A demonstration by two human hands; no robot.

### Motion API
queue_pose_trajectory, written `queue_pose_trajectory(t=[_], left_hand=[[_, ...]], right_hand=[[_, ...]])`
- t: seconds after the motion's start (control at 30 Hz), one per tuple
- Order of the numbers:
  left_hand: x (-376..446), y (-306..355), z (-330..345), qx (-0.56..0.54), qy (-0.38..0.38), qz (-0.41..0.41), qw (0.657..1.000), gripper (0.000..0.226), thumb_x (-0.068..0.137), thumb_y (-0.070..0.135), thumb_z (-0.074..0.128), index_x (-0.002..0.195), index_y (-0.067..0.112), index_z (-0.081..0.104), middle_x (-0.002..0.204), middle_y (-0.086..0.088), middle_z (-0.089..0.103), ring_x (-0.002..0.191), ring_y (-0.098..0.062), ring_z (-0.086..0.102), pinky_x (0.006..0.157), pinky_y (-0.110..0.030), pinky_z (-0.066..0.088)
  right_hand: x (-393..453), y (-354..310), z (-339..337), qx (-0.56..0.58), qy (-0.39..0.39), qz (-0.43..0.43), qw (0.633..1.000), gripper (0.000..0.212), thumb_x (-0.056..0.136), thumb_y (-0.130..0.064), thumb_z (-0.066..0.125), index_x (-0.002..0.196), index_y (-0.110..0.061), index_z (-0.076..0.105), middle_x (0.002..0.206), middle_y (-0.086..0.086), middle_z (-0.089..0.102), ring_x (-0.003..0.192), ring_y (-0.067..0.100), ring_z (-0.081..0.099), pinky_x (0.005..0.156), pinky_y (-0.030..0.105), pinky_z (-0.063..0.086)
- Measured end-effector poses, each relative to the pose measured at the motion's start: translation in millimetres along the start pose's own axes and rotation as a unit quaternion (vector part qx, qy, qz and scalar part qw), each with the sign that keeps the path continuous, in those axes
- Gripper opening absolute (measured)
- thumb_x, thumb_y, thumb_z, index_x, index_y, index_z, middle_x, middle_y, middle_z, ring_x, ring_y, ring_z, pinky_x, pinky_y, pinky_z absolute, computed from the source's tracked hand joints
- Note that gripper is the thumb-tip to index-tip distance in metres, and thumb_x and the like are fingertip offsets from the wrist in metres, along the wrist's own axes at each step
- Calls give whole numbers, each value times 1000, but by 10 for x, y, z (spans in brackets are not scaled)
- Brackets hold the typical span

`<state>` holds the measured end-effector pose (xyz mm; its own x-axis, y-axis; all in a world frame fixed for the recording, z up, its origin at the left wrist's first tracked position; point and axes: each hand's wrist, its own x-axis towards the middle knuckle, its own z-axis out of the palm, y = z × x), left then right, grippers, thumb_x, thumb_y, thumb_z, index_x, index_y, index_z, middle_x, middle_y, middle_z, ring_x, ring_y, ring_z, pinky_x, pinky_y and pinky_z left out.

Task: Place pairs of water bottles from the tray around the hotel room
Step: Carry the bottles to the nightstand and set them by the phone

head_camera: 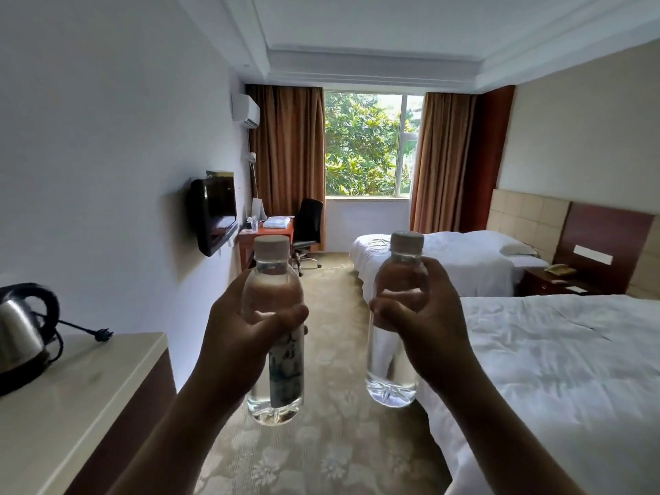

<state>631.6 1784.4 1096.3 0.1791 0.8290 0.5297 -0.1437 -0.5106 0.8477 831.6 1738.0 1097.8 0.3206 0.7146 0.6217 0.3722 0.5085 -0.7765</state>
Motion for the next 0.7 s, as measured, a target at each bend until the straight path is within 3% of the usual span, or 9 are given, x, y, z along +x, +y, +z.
queue_pose_trajectory(t=[0.17,0.37,0.5,0.7], left_hand=[[1030,-754,-149,3,-10,2,1000,50,53,46,72,101,31,64,86,-4,74,71,-26,75,58,-23,58],[2473,-1559,-183,-4,-40,0,999,50,54,47,71,101,32,64,88,-4,74,72,-25,75,60,-26,59],[3257,-2065,-52,-18,-66,-5,998,50,53,43,72,99,27,63,87,-9,71,71,-25,74,59,-24,59],[4314,-2915,267,-18,-72,-16,997,55,51,44,73,102,26,64,87,-9,72,74,-26,74,60,-25,59]], right_hand=[[898,771,432,-7,23,-1,1000,53,64,-27,71,114,-25,53,102,-8,62,89,10,66,59,12,54],[2031,1544,922,-19,45,13,999,41,63,-24,71,98,-36,52,97,-13,62,81,-5,67,54,9,51],[2651,2062,1078,-29,70,34,997,44,62,-27,72,100,-39,51,98,-14,63,85,5,66,56,10,52],[3640,2987,1121,-55,76,43,995,51,63,-31,72,108,-39,50,103,-16,62,90,6,66,64,16,58]])
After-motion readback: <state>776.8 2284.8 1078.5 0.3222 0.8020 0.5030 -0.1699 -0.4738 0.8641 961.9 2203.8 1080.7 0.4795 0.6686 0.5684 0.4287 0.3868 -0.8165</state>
